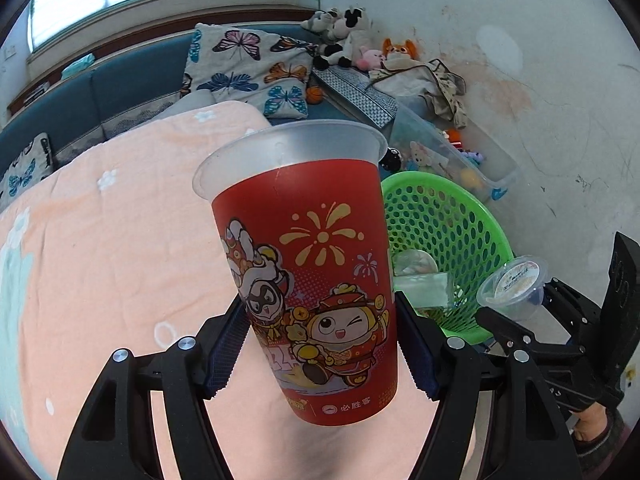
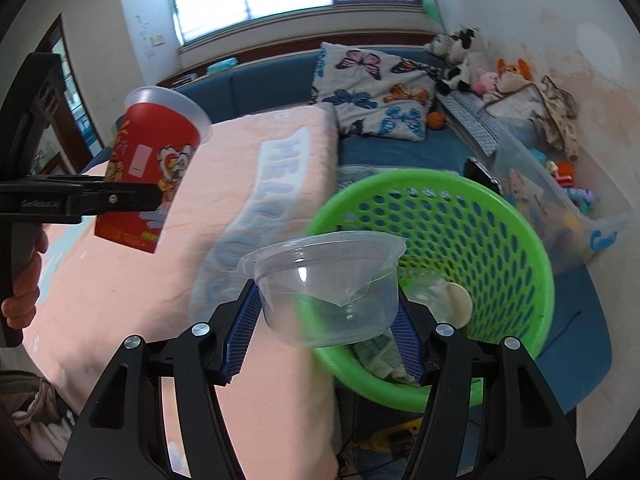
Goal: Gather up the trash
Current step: 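Carry the lid and red cup over the green basket with both tools, then open the right tool to drop the clear lid into the basket, then open the left tool to drop the red cup into the basket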
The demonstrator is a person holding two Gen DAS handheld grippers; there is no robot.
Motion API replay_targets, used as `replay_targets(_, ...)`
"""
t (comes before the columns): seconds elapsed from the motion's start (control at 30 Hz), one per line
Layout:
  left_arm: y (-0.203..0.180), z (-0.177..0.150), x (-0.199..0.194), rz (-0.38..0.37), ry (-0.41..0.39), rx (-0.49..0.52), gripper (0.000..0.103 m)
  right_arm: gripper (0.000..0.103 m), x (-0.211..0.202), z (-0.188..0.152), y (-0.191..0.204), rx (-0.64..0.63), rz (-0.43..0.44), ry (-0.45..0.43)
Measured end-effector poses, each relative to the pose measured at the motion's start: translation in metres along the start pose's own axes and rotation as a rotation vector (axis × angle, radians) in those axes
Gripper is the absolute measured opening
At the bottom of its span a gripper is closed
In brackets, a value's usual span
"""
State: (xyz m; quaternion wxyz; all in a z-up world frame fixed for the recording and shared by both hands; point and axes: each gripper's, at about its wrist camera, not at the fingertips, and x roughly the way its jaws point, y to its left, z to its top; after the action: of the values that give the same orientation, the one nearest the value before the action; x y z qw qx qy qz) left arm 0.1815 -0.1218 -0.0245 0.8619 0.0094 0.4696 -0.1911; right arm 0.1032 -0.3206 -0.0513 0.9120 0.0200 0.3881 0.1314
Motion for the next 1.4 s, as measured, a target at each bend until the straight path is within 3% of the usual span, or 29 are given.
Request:
replay_targets(0.57,-0.059,0.027,0.045,-0.033,0.054,0.081,0.068,0.062,0.021,-0.008,-0.082,0.131,-0.089,0.039)
replay_targets(0.83,-0.078,0.035,0.064,-0.047,0.075,0.103,0.068,0.063,0.027,-0.011,-0.095,0.153,-0.090,0.046)
replay_targets(0.93,-0.081,0.038,0.070,-0.049,0.080,0.104,0.068,0.069,0.028,-0.012,-0.095,0.151,-0.091,0.046)
replay_targets(1.4,-0.086,0.044,0.089,-0.063,0.096,0.084,0.068,0.078,0.021,-0.016,-0.103,0.168,-0.100,0.033)
